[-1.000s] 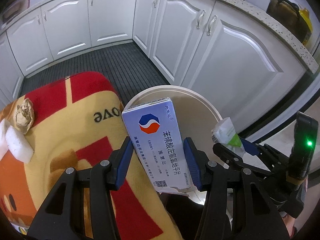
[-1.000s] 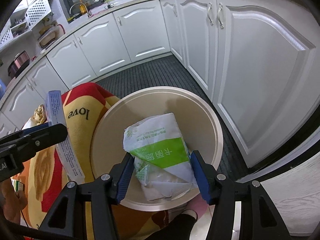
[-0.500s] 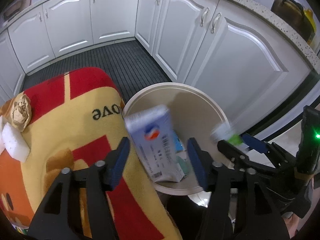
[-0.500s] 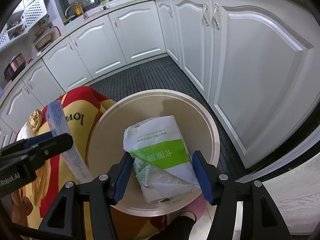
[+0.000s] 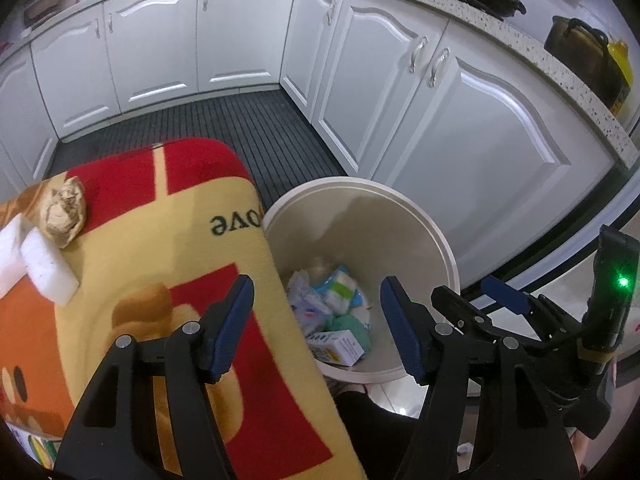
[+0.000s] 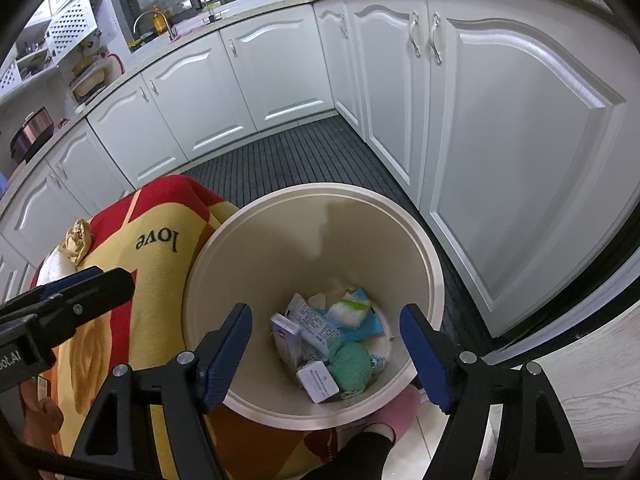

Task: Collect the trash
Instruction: 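Move both open tools back over the table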

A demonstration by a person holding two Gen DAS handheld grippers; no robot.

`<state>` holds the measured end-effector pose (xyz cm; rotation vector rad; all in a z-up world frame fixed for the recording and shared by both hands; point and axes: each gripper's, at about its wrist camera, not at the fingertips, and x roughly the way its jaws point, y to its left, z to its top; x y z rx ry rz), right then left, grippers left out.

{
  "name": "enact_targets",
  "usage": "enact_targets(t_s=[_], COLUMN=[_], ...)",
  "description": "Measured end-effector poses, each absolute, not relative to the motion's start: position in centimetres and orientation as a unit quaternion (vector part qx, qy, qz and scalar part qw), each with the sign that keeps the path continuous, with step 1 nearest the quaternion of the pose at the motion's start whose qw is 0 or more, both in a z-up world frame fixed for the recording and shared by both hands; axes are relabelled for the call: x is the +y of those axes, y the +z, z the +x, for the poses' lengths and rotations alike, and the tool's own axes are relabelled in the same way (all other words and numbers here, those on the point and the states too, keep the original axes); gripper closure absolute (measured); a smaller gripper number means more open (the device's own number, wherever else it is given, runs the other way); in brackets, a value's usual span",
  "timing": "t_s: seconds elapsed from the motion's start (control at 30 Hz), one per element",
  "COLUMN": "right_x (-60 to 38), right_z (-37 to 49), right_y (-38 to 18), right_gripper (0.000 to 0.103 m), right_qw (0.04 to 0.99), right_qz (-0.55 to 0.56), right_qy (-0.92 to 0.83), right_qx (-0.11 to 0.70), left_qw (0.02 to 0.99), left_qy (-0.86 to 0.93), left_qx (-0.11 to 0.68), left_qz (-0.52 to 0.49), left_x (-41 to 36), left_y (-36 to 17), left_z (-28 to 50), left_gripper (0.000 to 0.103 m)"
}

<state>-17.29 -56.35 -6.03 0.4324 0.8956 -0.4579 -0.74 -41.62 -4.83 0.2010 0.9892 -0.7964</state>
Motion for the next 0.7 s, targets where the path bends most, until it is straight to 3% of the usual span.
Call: enact_targets(t_s=[0.37,0.7], right_x=[-53.7,-49.5], right_z=[-17.2,-15.9], right_y=[-4.6,-3.6], right_gripper=[0.029,0.029], right_qw=[0.864,0.874], right_qz=[0.191,0.172], right_qy=[-0.199,-0.16], right_qx=[0.422,0.424], left_qw=[0.814,0.806], left_qy=[-0.357,-0.331], left_qx=[0.448,0.48], left_qz=[0.095,0.099], left_x=[-37.2,-30.9], left_y=[-4.1,-7.0], left_z=[-2.6,-4.0], left_gripper=[0.038,0.038])
